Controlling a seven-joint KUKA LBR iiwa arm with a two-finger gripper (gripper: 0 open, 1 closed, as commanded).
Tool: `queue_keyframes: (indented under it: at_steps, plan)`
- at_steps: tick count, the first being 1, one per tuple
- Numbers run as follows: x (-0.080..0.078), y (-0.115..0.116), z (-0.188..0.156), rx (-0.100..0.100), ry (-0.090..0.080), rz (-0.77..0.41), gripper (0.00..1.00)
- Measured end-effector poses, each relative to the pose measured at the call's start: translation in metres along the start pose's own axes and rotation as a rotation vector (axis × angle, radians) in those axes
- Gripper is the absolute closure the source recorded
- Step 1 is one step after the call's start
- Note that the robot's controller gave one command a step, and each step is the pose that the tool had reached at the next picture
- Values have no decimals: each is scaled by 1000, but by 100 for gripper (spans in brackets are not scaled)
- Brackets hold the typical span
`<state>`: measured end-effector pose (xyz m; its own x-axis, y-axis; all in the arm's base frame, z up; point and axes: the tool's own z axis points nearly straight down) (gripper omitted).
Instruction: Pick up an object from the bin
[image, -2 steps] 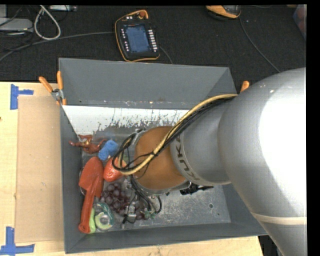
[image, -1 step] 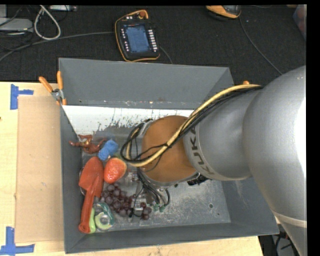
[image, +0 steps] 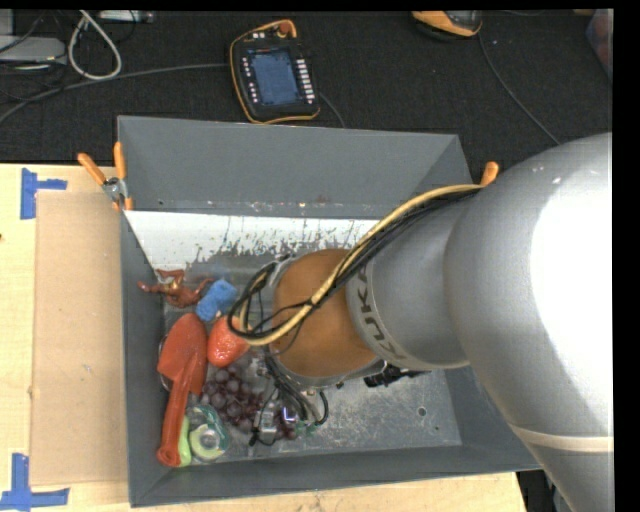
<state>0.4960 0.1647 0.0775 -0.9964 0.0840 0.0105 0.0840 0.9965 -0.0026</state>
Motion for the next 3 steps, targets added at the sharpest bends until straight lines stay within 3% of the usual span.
queue_keyframes:
  at_steps: [1,2,3]
  plan:
    - [10,-9,7,-5,-12,91,0]
    - [1,-2,2,0,-1,13,100]
    - [1,-2,1,0,-1,14,100]
